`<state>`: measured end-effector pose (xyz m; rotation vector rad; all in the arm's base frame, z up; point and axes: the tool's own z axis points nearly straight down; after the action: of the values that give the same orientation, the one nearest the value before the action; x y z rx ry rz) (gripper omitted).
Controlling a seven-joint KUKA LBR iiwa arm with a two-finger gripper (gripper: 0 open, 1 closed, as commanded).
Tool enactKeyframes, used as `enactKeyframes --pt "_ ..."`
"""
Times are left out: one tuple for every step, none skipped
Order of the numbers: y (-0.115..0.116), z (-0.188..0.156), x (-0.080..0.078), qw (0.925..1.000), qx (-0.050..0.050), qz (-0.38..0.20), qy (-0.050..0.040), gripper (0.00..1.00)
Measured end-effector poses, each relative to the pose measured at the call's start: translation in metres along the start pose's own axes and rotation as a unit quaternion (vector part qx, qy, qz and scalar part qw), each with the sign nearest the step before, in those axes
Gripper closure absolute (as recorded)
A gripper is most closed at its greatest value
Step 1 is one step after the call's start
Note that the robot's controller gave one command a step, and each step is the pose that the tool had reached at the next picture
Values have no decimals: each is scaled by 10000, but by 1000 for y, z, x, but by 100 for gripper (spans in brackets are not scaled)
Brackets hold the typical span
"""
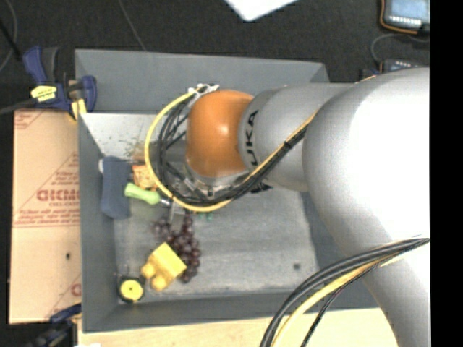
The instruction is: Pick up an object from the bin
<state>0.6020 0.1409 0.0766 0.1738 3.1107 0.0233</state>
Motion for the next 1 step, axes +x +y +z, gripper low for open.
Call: enactKeyframes --pt "0 0 -3 10000 -15 45 -1 100"
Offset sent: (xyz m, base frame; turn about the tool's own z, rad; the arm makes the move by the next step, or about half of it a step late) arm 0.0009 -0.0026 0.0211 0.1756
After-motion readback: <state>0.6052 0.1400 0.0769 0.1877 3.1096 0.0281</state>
